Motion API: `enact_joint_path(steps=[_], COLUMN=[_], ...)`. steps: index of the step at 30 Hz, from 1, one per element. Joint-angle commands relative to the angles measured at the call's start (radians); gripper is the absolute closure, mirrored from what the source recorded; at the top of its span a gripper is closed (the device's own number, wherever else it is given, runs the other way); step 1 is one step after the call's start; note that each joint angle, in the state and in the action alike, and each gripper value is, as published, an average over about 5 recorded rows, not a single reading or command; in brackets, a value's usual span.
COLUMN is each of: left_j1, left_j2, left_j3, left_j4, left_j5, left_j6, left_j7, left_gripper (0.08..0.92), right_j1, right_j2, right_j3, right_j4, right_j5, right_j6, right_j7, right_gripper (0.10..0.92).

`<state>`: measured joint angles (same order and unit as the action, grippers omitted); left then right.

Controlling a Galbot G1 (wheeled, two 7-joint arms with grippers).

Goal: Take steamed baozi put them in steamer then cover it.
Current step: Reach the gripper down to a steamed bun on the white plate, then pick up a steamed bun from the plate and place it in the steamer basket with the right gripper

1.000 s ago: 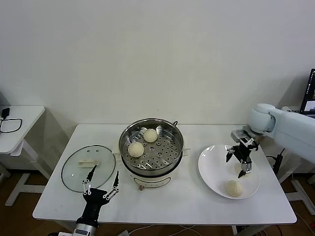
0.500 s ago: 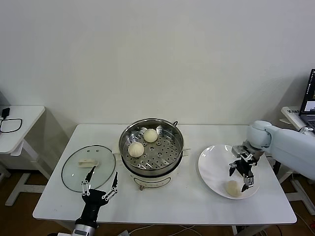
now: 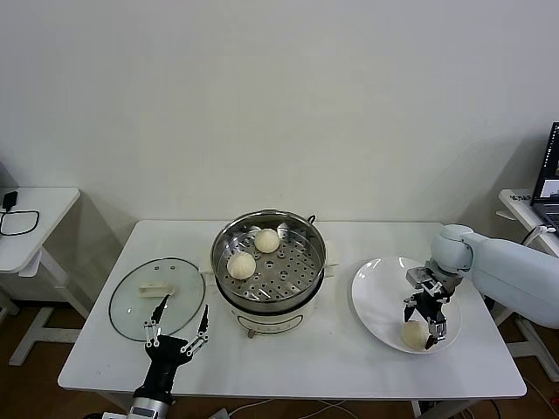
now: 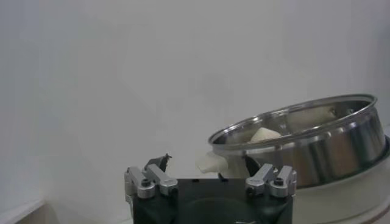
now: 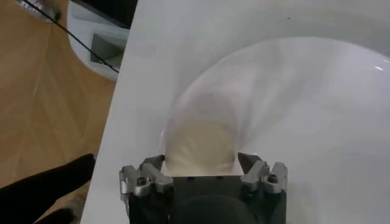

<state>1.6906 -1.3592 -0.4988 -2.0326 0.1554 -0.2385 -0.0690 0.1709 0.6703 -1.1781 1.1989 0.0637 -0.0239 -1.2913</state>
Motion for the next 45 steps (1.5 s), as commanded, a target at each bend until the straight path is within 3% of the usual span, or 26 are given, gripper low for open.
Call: enact_joint_path(steps=[1,12,20,29,36,45], left_j1=[0.0,-0.003,-0.008,-0.004,0.004,0.004], left_j2=[0.0,0.001,0.008,0.011,0.011,0.012], left_j3=[-0.001,-0.002,0.004,0.01,0.011,0.01], left_j4=[0.001,0.001,-0.001,-0.01,-0.017,-0.018], left_j5=[-0.001,-0.002,-0.003,-0.002,-0.002,-0.003], left_j6=[0.0,0.001,0.006,0.006,0.002,0.002], left_j7=[0.0,0.0,0.0,0.0,0.0,0.0], left_gripper=[0.177,0.177,0.177,0.177,0.177,0.177], right_j1=[-0.015,0.033,0.297,0.596,0.615,0.495], right_j2=[0.003,-0.01,0.023,0.242,0.374,0.466], right_j3=[0.008,0.0,-0.038,-0.071,-0.043,-0.028], right_j4=[-0.006,0.016,0.065,0.144,0.185,0.239], right_j5=[-0.007,0.002,0.033,0.053,0.021,-0.155], right_j6=[0.003,0.017,0.159,0.389,0.504,0.638], right_j7=[0.003,0.012,-0.021,0.0,0.067,0.139], right_gripper=[0.263,0.402,0.399,0.403,0.406,0.406])
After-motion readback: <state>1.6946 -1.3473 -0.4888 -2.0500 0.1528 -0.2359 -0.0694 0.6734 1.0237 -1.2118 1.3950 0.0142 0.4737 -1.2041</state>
